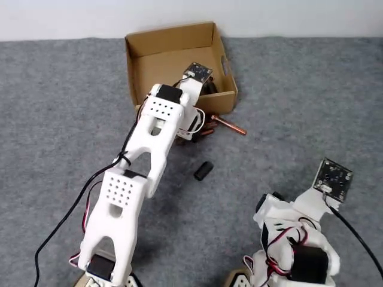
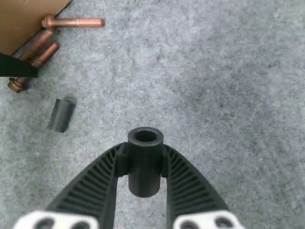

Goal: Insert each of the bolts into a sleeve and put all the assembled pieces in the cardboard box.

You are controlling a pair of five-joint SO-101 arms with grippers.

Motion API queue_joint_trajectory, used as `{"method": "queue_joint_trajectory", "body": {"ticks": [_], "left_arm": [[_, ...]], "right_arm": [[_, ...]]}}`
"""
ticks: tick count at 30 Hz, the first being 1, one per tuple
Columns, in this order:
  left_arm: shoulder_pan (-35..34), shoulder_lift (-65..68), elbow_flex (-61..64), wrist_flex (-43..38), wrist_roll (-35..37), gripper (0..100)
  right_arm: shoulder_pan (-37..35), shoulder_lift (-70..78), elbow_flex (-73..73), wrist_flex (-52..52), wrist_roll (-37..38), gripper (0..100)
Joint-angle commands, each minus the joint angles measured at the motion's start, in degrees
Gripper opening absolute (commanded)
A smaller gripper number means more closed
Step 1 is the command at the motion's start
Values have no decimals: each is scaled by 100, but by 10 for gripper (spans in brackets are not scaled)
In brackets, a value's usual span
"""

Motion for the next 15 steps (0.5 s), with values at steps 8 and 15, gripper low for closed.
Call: {"method": "queue_joint_trajectory", "body": {"ticks": [8,15], "left_arm": [[141,738,-980,1178,-53,7],[378,422,-954,1187,-9,6]], "right_arm": [[40,-13,-44,-127,53,8],[31,-13,-44,-127,53,8]]}}
